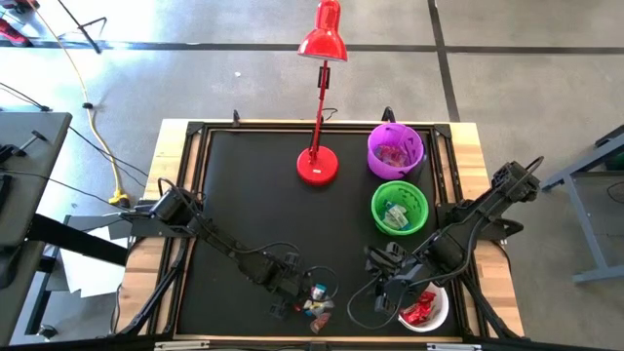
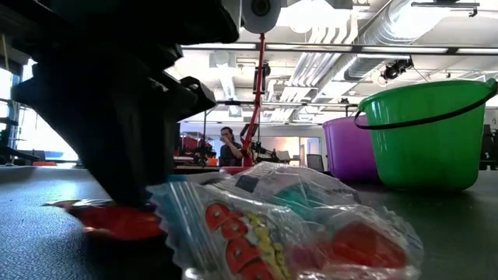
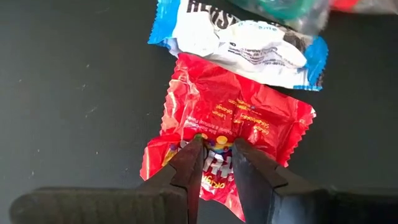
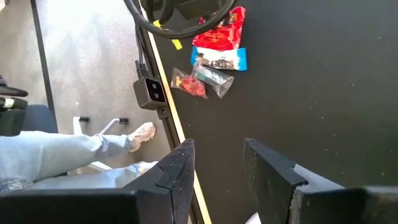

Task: Organize candy in baskets
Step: Put the red candy into the white bucket

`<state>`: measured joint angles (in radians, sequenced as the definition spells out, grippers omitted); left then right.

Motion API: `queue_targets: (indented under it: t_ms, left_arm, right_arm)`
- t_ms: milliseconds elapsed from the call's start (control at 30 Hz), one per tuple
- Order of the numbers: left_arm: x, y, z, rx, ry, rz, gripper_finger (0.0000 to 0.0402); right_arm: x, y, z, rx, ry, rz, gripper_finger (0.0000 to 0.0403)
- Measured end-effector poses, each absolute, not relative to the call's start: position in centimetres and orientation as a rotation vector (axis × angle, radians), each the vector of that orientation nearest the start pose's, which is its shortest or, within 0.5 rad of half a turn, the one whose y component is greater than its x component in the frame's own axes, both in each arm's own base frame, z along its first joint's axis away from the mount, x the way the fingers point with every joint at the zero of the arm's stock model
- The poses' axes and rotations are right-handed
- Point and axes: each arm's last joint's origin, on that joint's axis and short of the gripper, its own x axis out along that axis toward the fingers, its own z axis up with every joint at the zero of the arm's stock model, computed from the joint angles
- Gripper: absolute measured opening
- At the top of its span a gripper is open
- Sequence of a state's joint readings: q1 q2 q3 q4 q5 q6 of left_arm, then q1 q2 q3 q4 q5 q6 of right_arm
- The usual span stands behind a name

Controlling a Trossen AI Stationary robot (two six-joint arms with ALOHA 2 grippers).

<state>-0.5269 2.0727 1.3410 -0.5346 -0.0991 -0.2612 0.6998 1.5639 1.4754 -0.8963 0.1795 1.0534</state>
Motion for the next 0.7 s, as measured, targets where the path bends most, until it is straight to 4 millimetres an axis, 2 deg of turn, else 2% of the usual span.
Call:
queue_targets:
  t_ms: [133, 333, 533, 700]
  left_arm:
    - [34.6, -19.7, 12.3, 0.098, 1.249, -0.144, 0.0063]
    - [34.7, -19.7, 12.3, -0.063, 1.245, -0.04, 0.0008]
    - [34.9, -19.8, 12.5, -0.235, 1.218, 0.057, 0.0004]
    - [34.8, -19.7, 13.8, -0.358, 1.176, 0.129, 0.0001]
  right_arm:
    - [24.9, 20.3, 32.5, 0.53, 1.024, -0.036, 0.0133]
    - [24.8, 20.2, 32.5, 0.528, 1.026, -0.038, 0.0133]
    - [24.8, 20.3, 32.5, 0.498, 1.027, -0.018, 0.0133]
    - [24.8, 20.3, 32.5, 0.484, 1.027, -0.01, 0.0133]
